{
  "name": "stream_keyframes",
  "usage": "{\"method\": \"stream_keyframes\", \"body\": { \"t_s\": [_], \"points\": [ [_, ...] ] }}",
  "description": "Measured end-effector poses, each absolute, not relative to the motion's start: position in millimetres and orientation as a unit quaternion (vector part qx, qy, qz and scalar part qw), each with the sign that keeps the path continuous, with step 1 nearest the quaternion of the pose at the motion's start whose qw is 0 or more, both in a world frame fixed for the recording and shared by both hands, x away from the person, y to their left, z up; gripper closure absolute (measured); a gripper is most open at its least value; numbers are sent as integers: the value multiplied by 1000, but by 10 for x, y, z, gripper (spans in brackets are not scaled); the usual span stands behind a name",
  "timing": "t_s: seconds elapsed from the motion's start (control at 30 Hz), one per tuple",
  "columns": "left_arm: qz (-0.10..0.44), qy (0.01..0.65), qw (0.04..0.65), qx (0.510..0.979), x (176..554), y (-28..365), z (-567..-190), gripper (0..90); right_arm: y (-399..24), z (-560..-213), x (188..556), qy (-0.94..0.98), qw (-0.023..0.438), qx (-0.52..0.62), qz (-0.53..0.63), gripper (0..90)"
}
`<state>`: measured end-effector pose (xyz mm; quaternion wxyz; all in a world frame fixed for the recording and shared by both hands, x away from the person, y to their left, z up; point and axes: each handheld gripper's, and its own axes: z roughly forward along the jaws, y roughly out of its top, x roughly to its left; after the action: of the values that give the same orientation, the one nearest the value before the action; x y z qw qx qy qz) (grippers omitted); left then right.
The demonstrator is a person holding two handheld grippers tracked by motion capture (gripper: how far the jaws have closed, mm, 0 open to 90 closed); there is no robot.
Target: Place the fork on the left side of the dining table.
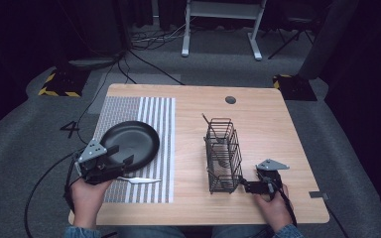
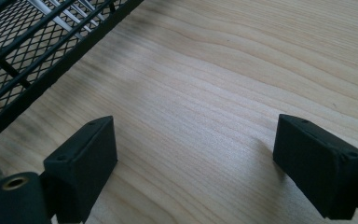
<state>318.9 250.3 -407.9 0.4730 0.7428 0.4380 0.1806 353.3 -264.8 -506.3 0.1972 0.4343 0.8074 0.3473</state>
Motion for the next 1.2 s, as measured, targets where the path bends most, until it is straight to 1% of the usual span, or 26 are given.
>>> {"method": "stream_keyframes", "body": {
  "t_s": [0.03,0.07,0.17,0.37,0.53,0.8,1.2],
  "points": [
    [167,438,482,740,3287,2455,-4054,340,-2647,-5062,3533,807,197,435,348,134],
    [167,438,482,740,3287,2455,-4054,340,-2647,-5062,3533,807,197,435,348,134],
    [170,424,470,755,3464,2317,-3989,342,-2646,-5063,3533,807,197,435,347,134],
    [172,414,467,762,3620,2212,-3922,341,-2645,-5062,3532,807,198,435,347,137],
    [159,400,483,762,3802,2017,-3850,338,-2643,-5062,3531,807,197,435,348,139],
    [159,377,479,777,3952,1730,-3744,330,-2643,-5063,3532,807,198,435,348,139],
    [146,352,497,780,4207,1360,-3598,318,-2643,-5062,3531,807,197,435,348,140]
  ]
}}
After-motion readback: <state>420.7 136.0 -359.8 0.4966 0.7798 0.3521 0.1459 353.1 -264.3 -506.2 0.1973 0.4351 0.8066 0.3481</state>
